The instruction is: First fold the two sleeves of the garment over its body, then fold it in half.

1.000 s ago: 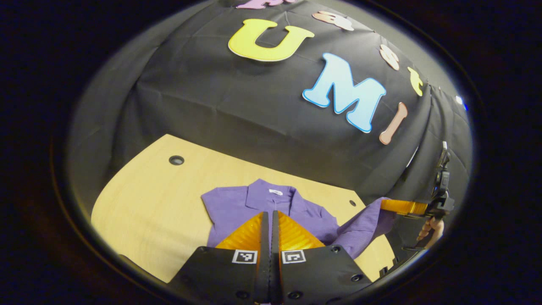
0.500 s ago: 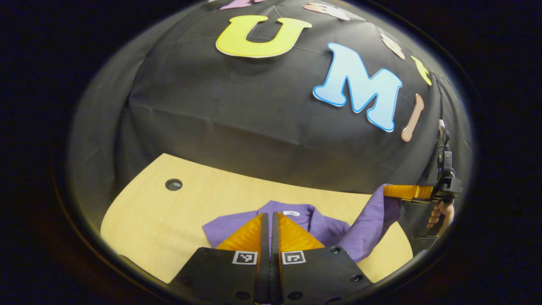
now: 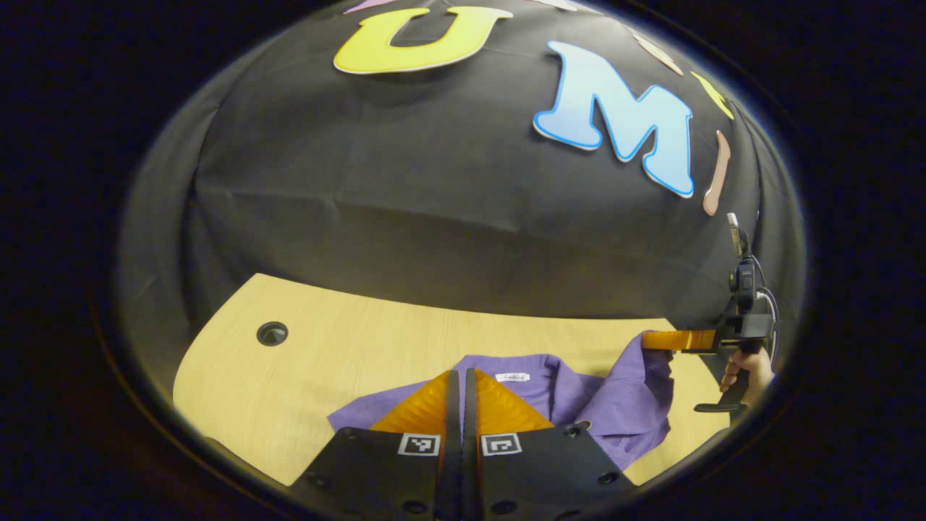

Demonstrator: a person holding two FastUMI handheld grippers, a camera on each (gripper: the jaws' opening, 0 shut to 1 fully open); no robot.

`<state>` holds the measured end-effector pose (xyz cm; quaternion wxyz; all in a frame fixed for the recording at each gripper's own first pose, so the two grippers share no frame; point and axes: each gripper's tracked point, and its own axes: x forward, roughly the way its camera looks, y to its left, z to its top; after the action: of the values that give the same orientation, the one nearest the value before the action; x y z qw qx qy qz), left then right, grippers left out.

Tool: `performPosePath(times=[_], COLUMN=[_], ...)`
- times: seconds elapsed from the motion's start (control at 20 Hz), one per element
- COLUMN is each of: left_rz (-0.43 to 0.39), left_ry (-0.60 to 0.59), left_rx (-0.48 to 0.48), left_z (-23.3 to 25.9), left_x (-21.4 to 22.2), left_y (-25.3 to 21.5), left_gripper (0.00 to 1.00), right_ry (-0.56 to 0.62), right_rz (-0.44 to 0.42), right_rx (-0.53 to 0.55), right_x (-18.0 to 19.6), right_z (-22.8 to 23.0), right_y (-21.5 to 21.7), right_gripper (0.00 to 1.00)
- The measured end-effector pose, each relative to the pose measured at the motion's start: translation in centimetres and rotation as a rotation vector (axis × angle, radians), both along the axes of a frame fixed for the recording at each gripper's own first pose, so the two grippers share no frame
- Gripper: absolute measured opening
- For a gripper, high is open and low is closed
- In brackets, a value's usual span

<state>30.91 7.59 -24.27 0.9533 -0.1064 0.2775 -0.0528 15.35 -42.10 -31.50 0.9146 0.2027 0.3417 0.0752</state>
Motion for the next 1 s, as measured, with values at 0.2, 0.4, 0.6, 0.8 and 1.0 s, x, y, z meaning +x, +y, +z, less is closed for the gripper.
performPosePath(times=[0.2,0.4,0.6,0.8,1.0], left_rz=[-0.014,-0.012,-0.016,-0.036,-0.035], left_ry=[0.031,0.033,-0.002,-0.035,-0.093], left_rx=[0.015,0.032,0.048,0.053,0.031], left_z=[-2.7,-3.7,-2.9,-0.7,2.6], left_x=[0.9,1.3,1.8,1.4,0.6], left_y=[-0.5,-0.4,-0.2,-0.5,-0.4], left_gripper=[0.04,0.06,0.06,0.06,0.36], right_ry=[0.058,0.077,0.064,0.034,-0.071], right_rz=[0.003,0.009,0.007,0.007,-0.013], right_rx=[-0.056,-0.109,-0.136,-0.153,-0.202], right_x=[0.6,0.5,0.4,-0.7,-1.3], right_z=[-4.0,-5.2,-4.3,-1.6,3.3], right_y=[0.2,0.2,0.0,-0.8,-1.7], right_gripper=[0.04,0.04,0.09,0.29,0.82])
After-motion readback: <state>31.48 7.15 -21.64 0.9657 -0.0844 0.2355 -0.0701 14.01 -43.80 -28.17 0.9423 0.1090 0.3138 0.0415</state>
